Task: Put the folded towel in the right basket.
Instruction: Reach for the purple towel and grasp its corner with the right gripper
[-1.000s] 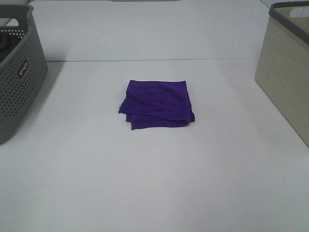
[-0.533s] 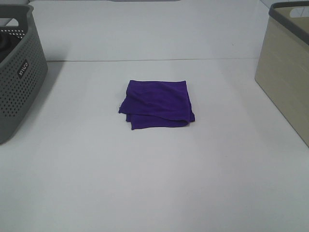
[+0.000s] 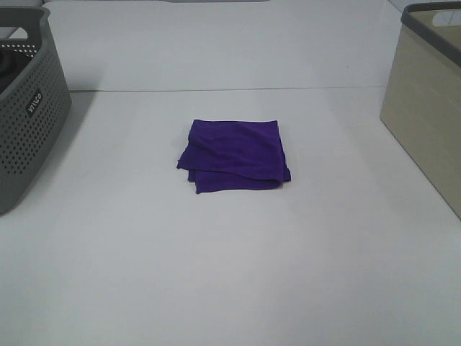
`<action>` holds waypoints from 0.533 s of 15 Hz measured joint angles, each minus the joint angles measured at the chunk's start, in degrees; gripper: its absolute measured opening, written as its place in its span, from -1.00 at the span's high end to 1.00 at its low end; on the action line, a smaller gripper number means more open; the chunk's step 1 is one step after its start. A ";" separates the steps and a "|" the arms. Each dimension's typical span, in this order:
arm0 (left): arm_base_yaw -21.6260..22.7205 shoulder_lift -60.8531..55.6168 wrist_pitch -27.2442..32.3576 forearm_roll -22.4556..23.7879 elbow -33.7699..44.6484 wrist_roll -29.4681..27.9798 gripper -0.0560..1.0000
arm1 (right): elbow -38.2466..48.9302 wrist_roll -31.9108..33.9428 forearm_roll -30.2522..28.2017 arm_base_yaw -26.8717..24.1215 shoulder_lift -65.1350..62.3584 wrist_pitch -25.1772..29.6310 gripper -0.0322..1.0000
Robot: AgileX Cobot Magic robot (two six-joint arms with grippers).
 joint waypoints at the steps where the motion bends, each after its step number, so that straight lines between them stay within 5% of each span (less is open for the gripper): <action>1: 0.00 0.00 0.00 0.06 0.00 0.00 -0.98 | 0.00 -0.06 0.00 0.00 0.00 0.00 -0.89; 8: 0.00 0.00 0.00 0.00 0.00 0.00 -0.98 | 0.00 -0.17 0.00 0.00 0.00 0.00 -0.89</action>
